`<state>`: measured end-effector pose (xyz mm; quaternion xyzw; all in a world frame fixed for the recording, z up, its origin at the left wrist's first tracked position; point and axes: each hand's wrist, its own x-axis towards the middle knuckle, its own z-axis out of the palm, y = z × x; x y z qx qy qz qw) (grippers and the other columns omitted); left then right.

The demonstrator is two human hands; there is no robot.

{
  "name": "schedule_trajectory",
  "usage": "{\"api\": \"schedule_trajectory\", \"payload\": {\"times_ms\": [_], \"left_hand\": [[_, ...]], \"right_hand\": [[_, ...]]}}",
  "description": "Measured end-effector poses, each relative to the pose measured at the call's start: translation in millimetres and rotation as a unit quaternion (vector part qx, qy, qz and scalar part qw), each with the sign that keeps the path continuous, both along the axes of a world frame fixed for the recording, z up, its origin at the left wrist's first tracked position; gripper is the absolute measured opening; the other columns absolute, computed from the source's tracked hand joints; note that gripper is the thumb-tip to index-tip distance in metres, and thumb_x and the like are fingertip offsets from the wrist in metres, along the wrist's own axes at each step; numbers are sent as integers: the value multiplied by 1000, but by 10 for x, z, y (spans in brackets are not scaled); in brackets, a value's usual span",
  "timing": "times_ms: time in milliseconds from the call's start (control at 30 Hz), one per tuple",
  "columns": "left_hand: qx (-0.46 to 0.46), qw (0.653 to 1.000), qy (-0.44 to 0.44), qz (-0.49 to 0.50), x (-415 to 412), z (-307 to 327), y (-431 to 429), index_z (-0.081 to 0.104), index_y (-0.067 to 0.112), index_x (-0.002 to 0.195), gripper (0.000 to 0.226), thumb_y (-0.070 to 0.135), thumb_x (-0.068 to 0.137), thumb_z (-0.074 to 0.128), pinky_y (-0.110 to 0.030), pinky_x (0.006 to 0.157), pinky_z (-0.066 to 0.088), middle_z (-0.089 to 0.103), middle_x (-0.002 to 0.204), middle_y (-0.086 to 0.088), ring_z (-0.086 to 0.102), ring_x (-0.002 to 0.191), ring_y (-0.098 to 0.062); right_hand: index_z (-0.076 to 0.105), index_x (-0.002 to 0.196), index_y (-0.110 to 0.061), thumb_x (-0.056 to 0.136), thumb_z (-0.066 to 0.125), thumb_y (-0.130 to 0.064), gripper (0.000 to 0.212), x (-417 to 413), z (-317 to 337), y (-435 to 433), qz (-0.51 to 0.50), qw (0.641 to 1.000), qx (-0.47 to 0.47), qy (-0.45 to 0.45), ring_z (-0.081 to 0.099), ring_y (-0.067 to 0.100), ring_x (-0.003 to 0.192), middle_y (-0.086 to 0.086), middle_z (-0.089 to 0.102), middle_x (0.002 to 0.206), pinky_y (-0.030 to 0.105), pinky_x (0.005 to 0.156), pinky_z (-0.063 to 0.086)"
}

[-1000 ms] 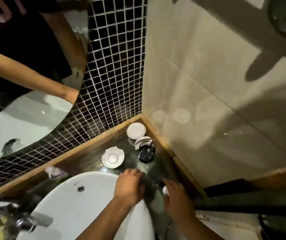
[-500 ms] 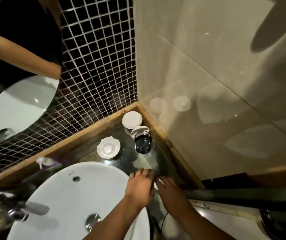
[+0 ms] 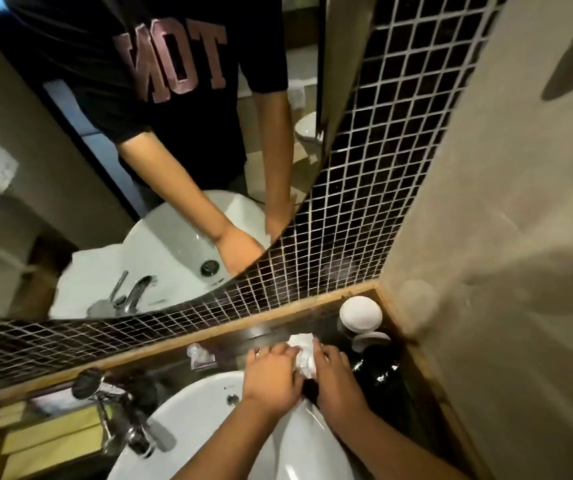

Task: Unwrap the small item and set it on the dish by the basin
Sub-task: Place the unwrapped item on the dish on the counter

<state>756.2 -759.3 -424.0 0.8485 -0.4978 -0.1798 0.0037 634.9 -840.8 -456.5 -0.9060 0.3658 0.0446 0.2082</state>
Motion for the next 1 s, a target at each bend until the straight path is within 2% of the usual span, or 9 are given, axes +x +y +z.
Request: {"api": "schedule_trajectory", "payload": {"times_ms": [333,400,467,500,567,667,767,867,1000], "left_hand": [[-38,997,41,45,23,-188,29,49,34,135,49,37,87,47,-41,101,33,61,130,8,50,123,-20],[-31,997,47,50,42,-235,20,42,33,142,55,39,87,49,-41,102,32,61,131,7,49,124,-21],[-24,996,55,61,71,-268,4,42,31,141,56,39,86,49,-41,101,31,62,131,7,48,125,-23],[-23,996,59,68,89,-293,5,44,31,139,54,38,86,49,-42,99,31,63,130,7,48,124,-23],[-19,994,71,80,118,-338,12,46,32,137,52,36,86,50,-43,98,31,63,129,7,46,125,-24],[-19,992,86,86,137,-399,6,39,36,143,58,32,86,50,-44,99,31,62,130,9,43,128,-24],[-35,989,104,98,126,-438,-14,34,38,148,63,32,87,48,-43,100,31,61,132,11,43,129,-22],[-43,986,117,109,90,-492,-14,42,35,141,53,35,88,47,-41,99,30,63,127,9,43,128,-22],[-46,983,135,117,61,-541,-7,49,33,134,46,34,89,48,-38,96,32,66,117,7,48,123,-20]], "right_hand": [[10,155,-9,91,65,-24,86,351,-192,-25,56,995,-29,72,29,28,140,14,28,156,34,120,21],[25,152,-5,83,75,-27,88,380,-159,-1,73,993,-64,62,39,31,136,18,39,151,37,116,31],[55,134,0,56,93,-21,89,391,-221,-17,66,994,-79,45,61,33,111,21,63,126,38,96,52],[58,130,-1,57,92,-14,81,390,-277,-32,49,996,-72,5,62,34,107,22,64,122,39,93,53],[40,144,-3,84,70,-10,68,400,-308,-35,62,997,-48,20,47,34,122,22,49,141,40,105,40],[16,154,-7,95,57,-24,74,420,-414,-55,108,989,-88,55,41,33,128,17,32,155,43,112,32],[21,154,-12,94,58,-22,71,437,-509,-77,159,973,-144,90,41,35,131,18,27,158,46,113,31],[35,150,-15,85,73,-26,76,426,-528,-80,97,989,-100,55,52,30,124,15,47,145,40,108,42],[15,156,-25,97,54,-35,71,350,-531,-82,21,1000,11,-10,42,22,134,7,41,148,31,112,36]]}}
